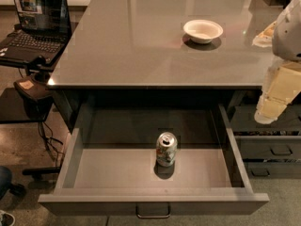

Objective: Pick 7up can from top drawer and place on counter

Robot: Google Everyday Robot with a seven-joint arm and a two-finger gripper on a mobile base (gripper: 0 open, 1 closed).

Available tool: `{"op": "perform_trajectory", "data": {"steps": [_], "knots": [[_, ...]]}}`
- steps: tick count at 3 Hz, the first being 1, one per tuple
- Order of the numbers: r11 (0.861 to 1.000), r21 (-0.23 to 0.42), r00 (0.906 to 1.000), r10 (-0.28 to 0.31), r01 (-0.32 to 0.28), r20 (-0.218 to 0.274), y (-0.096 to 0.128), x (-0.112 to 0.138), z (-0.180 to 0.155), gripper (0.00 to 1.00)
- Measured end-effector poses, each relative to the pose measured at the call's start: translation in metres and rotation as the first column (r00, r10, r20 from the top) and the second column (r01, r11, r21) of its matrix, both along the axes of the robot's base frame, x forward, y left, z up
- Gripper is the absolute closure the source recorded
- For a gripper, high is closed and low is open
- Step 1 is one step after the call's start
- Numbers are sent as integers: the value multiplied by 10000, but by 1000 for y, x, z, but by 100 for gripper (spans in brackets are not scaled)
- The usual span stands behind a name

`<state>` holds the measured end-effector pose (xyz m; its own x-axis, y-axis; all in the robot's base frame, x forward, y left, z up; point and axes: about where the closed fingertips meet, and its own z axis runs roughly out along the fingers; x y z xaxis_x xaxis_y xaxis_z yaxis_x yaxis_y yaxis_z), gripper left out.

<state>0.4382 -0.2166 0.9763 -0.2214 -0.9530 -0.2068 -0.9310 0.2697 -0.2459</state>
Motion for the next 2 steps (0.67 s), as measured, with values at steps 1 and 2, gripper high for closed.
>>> {"op": "perform_trajectory", "data": {"steps": [1, 2], "knots": [[10000, 0, 10000, 0, 0, 0, 0, 0, 0, 0], [9999, 47, 9998, 134, -135, 116, 2, -1, -1, 0]]}}
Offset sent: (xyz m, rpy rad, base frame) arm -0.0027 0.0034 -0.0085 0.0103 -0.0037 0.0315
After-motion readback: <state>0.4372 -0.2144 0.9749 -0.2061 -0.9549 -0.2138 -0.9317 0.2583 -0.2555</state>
